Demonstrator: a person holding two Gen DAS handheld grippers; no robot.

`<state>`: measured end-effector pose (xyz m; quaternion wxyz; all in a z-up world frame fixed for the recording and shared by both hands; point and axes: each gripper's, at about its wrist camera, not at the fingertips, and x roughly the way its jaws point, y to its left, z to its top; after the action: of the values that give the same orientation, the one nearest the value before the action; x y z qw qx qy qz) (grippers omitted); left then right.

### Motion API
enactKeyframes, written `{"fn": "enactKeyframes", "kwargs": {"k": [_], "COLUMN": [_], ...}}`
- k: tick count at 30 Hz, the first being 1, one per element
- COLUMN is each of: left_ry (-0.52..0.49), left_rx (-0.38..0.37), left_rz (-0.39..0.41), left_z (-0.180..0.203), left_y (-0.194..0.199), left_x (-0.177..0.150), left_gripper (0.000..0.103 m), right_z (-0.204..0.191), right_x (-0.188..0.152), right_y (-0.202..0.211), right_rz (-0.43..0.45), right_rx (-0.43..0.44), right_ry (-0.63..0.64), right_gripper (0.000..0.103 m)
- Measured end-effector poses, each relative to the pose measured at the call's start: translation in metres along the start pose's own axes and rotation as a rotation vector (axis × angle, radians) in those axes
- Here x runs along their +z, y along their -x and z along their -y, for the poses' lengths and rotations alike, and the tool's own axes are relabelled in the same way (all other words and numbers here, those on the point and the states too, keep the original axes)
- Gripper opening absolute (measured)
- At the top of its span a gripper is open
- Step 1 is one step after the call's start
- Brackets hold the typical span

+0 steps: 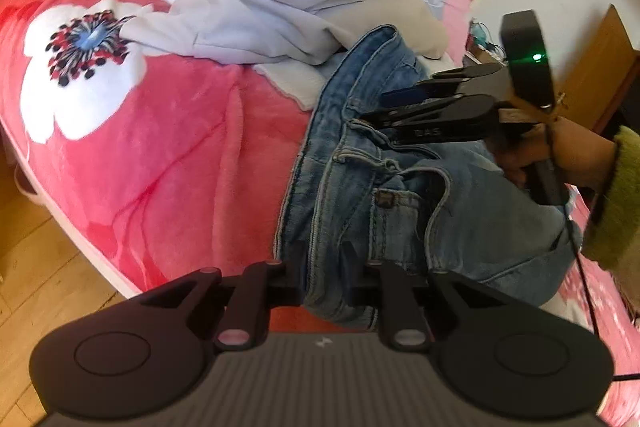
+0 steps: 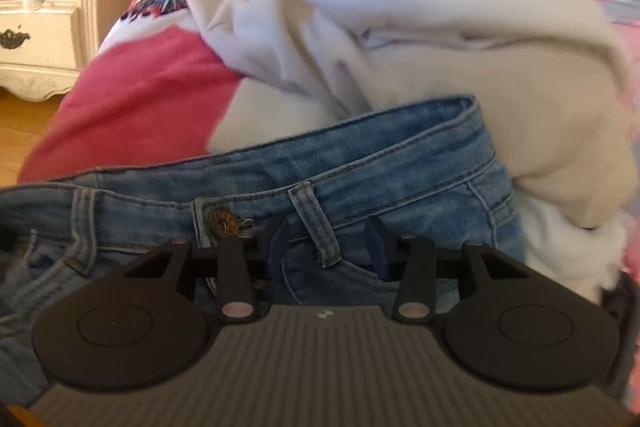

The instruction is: Fold clothes

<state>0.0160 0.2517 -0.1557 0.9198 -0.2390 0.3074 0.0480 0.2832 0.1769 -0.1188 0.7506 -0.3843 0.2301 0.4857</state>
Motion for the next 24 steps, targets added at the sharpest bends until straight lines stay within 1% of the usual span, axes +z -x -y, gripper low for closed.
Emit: {"fn": "enactKeyframes", "kwargs": {"k": [1,3,5,7,9,10,12,13,14,16,17,19,20,21,24], "left_ry": [-0.004,-0.002,0.006,0.018,0.028,0.033,0.042,0.045,0.044,0.045,0.046,0.051,0.053,0.054,0.056], "left_rx": [-0.006,-0.023,-0.041,-0.057,-0.071,-0.070,-0.069,-0.068,-0.069,-0.072,-0.073,-0.078,-0.082,-0.084,-0.085], "left_rz": [0.004,0.013,0.021,0.030,0.041,0.042,0.032,0.028,0.027,0.026,0.025,0.026,0.028,0.031,0.041], "left_z": [-0.001,-0.002,-0.005,-0.006,-0.008,-0.008,-0.010,-0.011,-0.011,-0.012,-0.013,-0.014,-0.014,-0.014,-0.014], "left_y": [0.000,0.002,0.003,0.006,0.008,0.009,0.007,0.006,0.006,0.006,0.005,0.004,0.004,0.004,0.001], "left_x": [0.000,-0.002,-0.003,-0.002,-0.001,0.000,0.001,0.001,0.001,0.000,0.000,0.000,0.000,0.000,0.001], "left_gripper": [0.017,0.017,0.017,0.016,0.014,0.014,0.014,0.014,0.014,0.015,0.015,0.017,0.018,0.018,0.019], "right_z": [0.001,0.000,-0.010,-0.017,-0.014,-0.009,0.004,0.007,0.009,0.011,0.007,-0.002,-0.007,-0.011,-0.024], "right_x": [-0.003,-0.006,-0.009,-0.010,-0.004,0.001,0.014,0.019,0.023,0.027,0.022,0.012,0.006,-0.003,-0.023], "right_y": [-0.004,-0.001,0.003,0.009,0.021,0.027,0.034,0.036,0.037,0.037,0.038,0.035,0.031,0.028,0.016], "right_rz": [0.002,0.012,0.023,0.057,0.133,0.169,0.213,0.234,0.238,0.206,0.198,0.159,0.136,0.115,0.059], "right_rx": [0.014,0.031,-0.052,-0.138,-0.234,-0.248,-0.221,-0.206,-0.168,-0.070,-0.066,-0.066,-0.077,-0.082,-0.099], "right_ry": [-0.003,-0.039,0.003,0.037,0.036,0.009,-0.050,-0.051,-0.052,-0.053,-0.025,0.033,0.061,0.089,0.152], "right_gripper": [0.035,0.000,0.000,0.000,0.000,0.000,0.000,0.000,0.001,0.001,0.003,0.014,0.022,0.023,0.025]}}
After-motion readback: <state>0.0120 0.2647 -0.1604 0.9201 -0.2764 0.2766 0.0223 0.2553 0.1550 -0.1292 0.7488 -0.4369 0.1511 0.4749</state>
